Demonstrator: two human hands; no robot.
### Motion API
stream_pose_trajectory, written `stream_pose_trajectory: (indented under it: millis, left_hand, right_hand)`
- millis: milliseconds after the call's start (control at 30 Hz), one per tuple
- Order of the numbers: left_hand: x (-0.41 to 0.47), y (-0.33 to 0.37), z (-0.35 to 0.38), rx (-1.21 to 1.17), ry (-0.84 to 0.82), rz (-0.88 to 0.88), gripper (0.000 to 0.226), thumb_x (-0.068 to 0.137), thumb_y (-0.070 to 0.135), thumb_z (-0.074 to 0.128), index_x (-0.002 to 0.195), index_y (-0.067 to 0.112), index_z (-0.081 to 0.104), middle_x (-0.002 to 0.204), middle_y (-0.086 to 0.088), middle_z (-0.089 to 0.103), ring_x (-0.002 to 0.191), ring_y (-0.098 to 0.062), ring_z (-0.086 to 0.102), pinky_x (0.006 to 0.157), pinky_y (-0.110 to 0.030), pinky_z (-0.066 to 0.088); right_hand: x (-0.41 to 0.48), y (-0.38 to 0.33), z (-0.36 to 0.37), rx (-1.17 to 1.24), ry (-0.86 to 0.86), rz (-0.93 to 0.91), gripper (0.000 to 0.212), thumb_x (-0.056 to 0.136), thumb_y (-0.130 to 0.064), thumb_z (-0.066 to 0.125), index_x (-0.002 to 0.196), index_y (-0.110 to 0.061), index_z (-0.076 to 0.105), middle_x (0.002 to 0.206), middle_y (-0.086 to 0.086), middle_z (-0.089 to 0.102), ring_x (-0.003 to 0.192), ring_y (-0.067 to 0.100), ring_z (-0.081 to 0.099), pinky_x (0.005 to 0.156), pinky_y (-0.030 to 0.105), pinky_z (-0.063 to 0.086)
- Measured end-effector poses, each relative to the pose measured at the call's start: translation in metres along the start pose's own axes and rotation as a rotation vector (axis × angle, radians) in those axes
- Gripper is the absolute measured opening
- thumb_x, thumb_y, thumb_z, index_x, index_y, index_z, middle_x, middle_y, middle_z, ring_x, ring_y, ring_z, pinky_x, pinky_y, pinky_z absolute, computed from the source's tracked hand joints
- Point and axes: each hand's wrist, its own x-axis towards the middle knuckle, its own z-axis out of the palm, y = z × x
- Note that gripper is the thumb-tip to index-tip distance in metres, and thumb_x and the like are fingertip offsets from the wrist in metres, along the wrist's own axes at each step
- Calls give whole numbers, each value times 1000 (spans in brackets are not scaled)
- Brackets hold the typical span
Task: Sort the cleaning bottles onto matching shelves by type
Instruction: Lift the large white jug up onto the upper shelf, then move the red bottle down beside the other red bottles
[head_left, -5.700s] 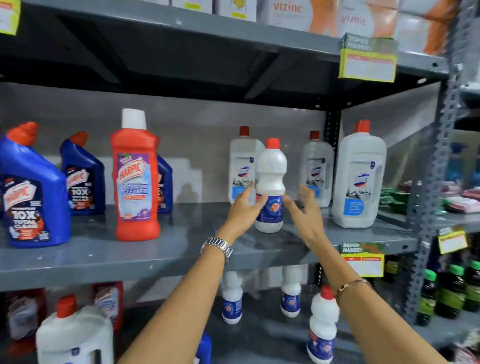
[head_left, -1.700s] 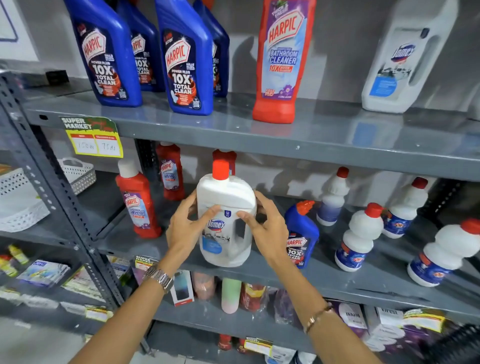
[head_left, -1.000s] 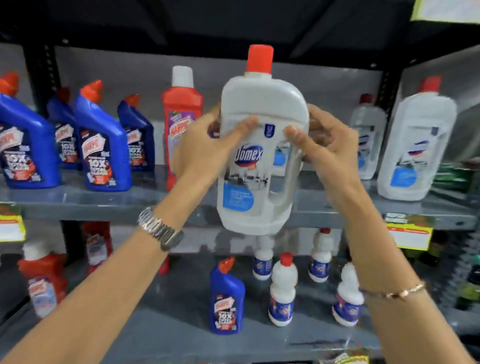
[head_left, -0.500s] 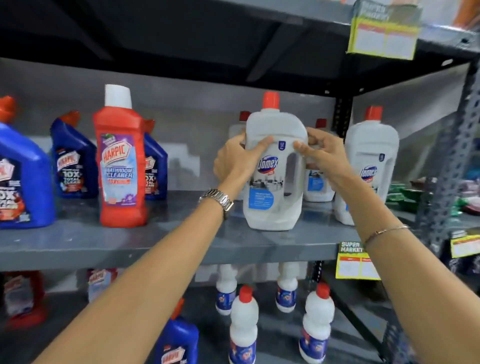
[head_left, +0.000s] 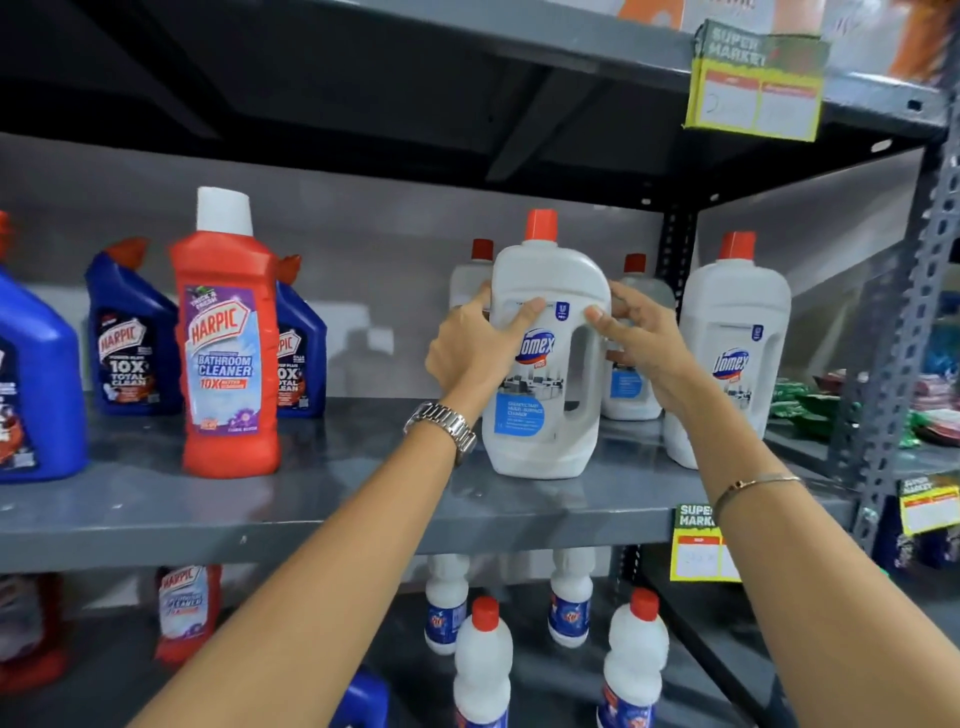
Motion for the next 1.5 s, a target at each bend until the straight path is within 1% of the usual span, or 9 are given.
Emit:
stream_pose_trajectory:
  millis: [100, 267, 433, 600, 800, 933, 1200, 1367, 1500]
  left_hand:
    - [-3, -2, -4, -46, -40, 14, 51, 76, 66, 55, 116, 34, 58, 105, 4, 71, 88, -19, 65, 55, -22, 42]
    - [-13, -27, -25, -136, -44, -62, 62, 76, 56, 63, 129, 29, 47, 127, 1, 60, 111, -19, 58, 88, -37, 49]
    - [-15, -58, -93, -121, 368, 135, 34, 82, 35, 63, 114, 29, 55, 118, 7, 62, 102, -4, 59, 71, -22, 46]
    - [-9, -104, -163, -55, 712, 123, 40, 80, 41, 59, 117, 29, 50, 123, 5, 56, 101, -4, 56, 68, -20, 39]
    - [6, -167, -212, -271, 212, -187, 57, 84, 27, 66, 133, 16, 40, 133, -13, 50, 117, -19, 54, 99, -35, 47]
    - [4, -179, -217, -415, -150, -291, 27, 89, 20, 60, 114, 23, 52, 111, -5, 62, 78, 0, 65, 55, -12, 51]
    - [-10, -182, -233, -436, -87, -254, 41, 85, 31, 64, 123, 24, 51, 109, -2, 64, 92, -10, 64, 62, -20, 52]
    - [-33, -175, -283, -437, -22, -191, 22, 81, 30, 68, 101, 32, 59, 99, 9, 65, 78, -2, 69, 54, -18, 54]
    - [-61, -167, -330, -378, 84, -99, 20, 80, 28, 70, 96, 39, 64, 94, 18, 68, 80, 3, 68, 58, -19, 57]
  right_hand:
    - [-5, -7, 3, -22, -2, 7, 35, 89, -27, 61, 123, -26, 55, 93, -9, 61, 89, 9, 59, 68, 22, 50]
    - [-23, -10, 19, -144, 280, 65, 47, 87, -30, 62, 131, -23, 48, 125, 4, 58, 106, 17, 57, 89, 40, 51]
    - [-56, -25, 82, -292, 758, -220, 24, 85, -28, 56, 107, -18, 58, 108, 4, 62, 89, 20, 62, 70, 36, 51]
    - [-55, -52, 179, -36, 305, -196, 22, 82, -28, 64, 102, -26, 56, 88, -11, 59, 75, 7, 58, 72, 30, 49]
    - [-45, -70, 277, 147, -139, 8, 54, 84, -26, 67, 130, -12, 44, 100, -6, 53, 83, 7, 54, 71, 20, 46]
    - [-44, -67, 307, 224, -148, 96, 46, 84, -16, 67, 125, -7, 48, 117, 15, 63, 98, 23, 62, 91, 42, 52]
    - [-56, -78, 307, 235, -100, 90, 53, 66, -26, 82, 112, -20, 57, 93, 0, 68, 89, 23, 68, 80, 47, 57]
    - [-81, -108, 322, 274, -124, -9, 39, 61, -29, 84, 88, -38, 57, 95, 5, 72, 87, 25, 70, 83, 51, 57]
    - [-114, -134, 343, 399, -152, -32, 41, 65, -23, 83, 99, -25, 59, 97, 11, 72, 84, 25, 71, 76, 45, 59]
